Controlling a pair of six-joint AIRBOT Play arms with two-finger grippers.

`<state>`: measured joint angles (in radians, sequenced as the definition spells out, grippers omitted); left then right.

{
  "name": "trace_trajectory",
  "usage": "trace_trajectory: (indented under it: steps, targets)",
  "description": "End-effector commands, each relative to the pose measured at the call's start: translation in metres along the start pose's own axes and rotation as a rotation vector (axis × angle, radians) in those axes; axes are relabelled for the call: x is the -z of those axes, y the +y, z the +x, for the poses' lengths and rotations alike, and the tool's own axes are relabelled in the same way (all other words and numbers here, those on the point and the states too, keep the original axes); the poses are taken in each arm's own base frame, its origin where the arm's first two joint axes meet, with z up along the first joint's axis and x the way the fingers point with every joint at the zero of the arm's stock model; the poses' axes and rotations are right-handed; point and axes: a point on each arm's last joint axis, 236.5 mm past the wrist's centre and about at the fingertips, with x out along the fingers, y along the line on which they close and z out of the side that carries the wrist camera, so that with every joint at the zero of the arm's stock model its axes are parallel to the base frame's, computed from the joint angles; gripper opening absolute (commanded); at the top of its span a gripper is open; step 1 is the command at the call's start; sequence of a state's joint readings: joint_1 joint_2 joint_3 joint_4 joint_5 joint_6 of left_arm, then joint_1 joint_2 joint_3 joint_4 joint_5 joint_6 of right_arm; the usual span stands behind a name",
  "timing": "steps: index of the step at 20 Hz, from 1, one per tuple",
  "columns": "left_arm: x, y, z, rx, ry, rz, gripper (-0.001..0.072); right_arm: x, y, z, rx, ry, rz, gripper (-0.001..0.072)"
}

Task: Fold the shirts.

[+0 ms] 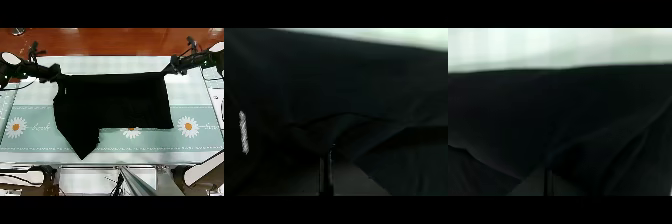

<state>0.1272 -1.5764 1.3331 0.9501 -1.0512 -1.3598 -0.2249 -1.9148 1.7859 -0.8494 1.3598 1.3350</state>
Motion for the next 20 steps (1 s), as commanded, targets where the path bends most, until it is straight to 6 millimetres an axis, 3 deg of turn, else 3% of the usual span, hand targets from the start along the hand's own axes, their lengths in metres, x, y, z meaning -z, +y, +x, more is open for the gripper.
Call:
trace_trajectory:
  steps: [1, 2, 3, 4, 6, 8, 10, 12, 14, 16, 17, 20]
  targets:
    - [0.052, 0.025, 0.011, -0.062, 0.182, -0.01, 0.0023, 0.04, -0.02, 0.029, 0.049, 0.125, 0.028, 0.0025]
    - [0.064, 0.026, 0.013, -0.06, 0.218, -0.017, 0.0036, 0.047, -0.025, 0.04, 0.056, 0.131, 0.068, 0.004]
    - [0.074, 0.025, 0.013, -0.055, 0.255, -0.032, 0.0257, 0.055, -0.029, 0.047, 0.063, 0.145, 0.122, 0.0279]
    - [0.082, 0.023, 0.009, -0.047, 0.294, -0.038, 0.0698, 0.062, -0.028, 0.047, 0.059, 0.171, 0.131, 0.0648]
    - [0.093, 0.023, -0.008, -0.04, 0.367, -0.043, 0.0702, 0.068, -0.023, 0.029, 0.046, 0.193, 0.128, 0.0624]
    - [0.092, 0.021, -0.032, -0.03, 0.355, -0.042, 0.0701, 0.067, -0.021, -0.013, 0.053, 0.166, 0.069, 0.0624]
    - [0.094, 0.025, -0.062, -0.029, 0.323, -0.027, 0.0701, 0.075, -0.043, -0.059, 0.167, 0.106, 0.028, 0.0623]
    - [0.109, 0.039, -0.081, -0.047, 0.272, -0.077, 0.0702, 0.085, -0.064, -0.086, 0.214, -0.042, 0.07, 0.0623]
    - [0.15, 0.054, -0.084, -0.061, 0.28, -0.169, 0.0701, 0.114, -0.061, -0.081, 0.131, -0.173, 0.134, 0.0623]
    - [0.204, 0.063, -0.075, -0.069, 0.348, -0.262, 0.0702, 0.158, -0.045, -0.059, 0.01, -0.208, 0.185, 0.0623]
    - [0.221, 0.066, -0.068, -0.07, 0.348, -0.29, 0.0702, 0.176, -0.041, -0.049, -0.028, -0.231, 0.24, 0.0623]
    - [0.231, 0.051, -0.05, 0.013, 0.267, -0.335, 0.0702, 0.202, -0.029, -0.036, -0.083, -0.264, 0.302, 0.0623]
